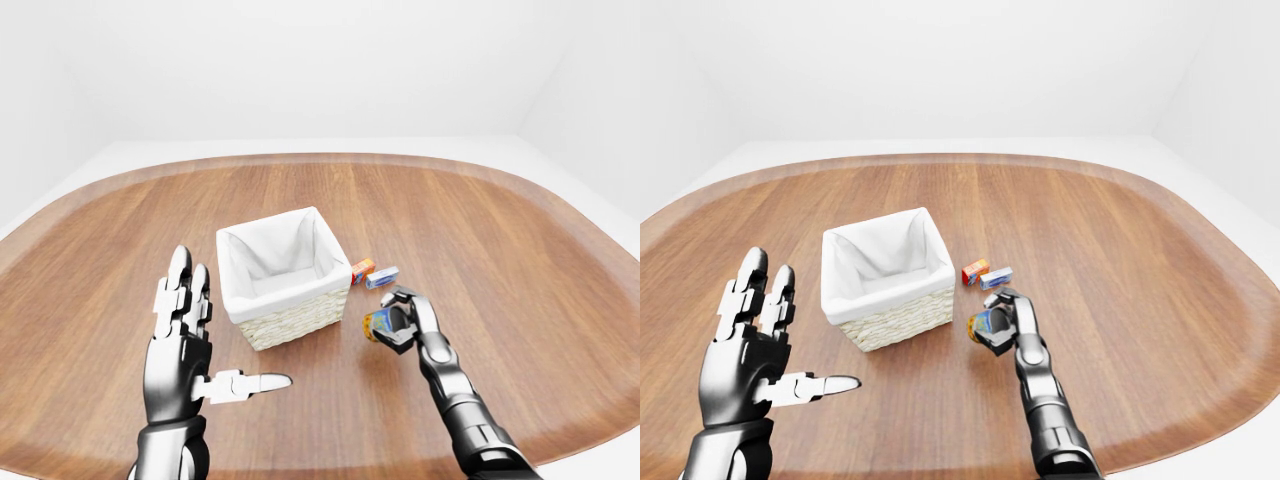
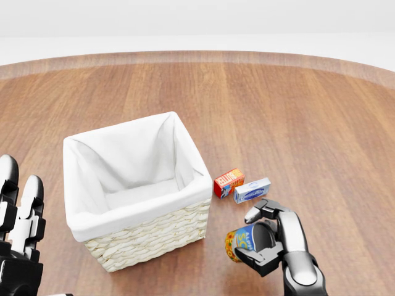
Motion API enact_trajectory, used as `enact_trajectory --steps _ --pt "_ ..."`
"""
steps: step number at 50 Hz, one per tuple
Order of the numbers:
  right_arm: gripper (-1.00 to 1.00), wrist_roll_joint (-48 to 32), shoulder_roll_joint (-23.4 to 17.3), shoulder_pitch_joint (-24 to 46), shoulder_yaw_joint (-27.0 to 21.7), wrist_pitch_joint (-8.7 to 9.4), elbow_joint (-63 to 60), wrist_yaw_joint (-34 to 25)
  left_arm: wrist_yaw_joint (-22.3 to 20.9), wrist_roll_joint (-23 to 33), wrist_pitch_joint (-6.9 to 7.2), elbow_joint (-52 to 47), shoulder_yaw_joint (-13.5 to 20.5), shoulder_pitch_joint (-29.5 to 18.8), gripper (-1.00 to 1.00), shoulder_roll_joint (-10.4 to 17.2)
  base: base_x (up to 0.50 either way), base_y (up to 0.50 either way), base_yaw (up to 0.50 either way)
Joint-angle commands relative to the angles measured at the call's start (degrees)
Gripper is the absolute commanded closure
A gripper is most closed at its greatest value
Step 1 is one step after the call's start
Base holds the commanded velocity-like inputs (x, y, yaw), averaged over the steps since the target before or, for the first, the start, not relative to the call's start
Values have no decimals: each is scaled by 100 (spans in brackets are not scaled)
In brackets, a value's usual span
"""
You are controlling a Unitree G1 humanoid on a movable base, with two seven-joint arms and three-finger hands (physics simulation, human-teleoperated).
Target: Pick up the alphabet soup and put it in the basket.
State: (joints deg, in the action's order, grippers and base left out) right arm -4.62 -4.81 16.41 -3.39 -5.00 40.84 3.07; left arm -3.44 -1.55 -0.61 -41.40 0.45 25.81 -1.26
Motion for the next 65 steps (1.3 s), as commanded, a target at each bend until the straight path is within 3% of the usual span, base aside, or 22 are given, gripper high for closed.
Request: enact_trajectory --steps 1,13,14,15,19,30,34,53,65 --pt "100 42 -24 -297 -78 0 -1130 -149 -13 -6 19 28 22 -33 -100 -12 0 0 0" --pt "100 86 -27 -662 -159 94 -2243 -287 2 12 12 22 -11 -25 -100 -2 0 0 0" --pt "100 94 -26 -688 -169 138 -2333 -301 3 12 12 20 -13 -23 -100 0 0 0 0" --pt "100 189 -29 -847 -217 415 -2866 -378 6 6 21 20 -5 -32 -100 1 0 0 0" --pt "100 210 5 -1035 -242 629 -3379 -446 11 12 6 9 -15 -12 -100 1 0 0 0" --pt "100 162 48 -1251 -281 805 -3920 -493 12 29 -8 5 -25 6 -100 3 0 0 0" --pt "100 181 75 -1368 -292 1000 -4335 -529 10 20 -13 16 -17 3 -100 8 0 0 0" --pt "100 253 126 -1206 -265 1000 -5278 -487 -21 9 -28 -32 -7 56 -100 0 0 0 0" --pt "100 198 37 -589 -258 1000 -5507 -323 -10 20 -18 -29 -35 51 -100 8 0 0 0"
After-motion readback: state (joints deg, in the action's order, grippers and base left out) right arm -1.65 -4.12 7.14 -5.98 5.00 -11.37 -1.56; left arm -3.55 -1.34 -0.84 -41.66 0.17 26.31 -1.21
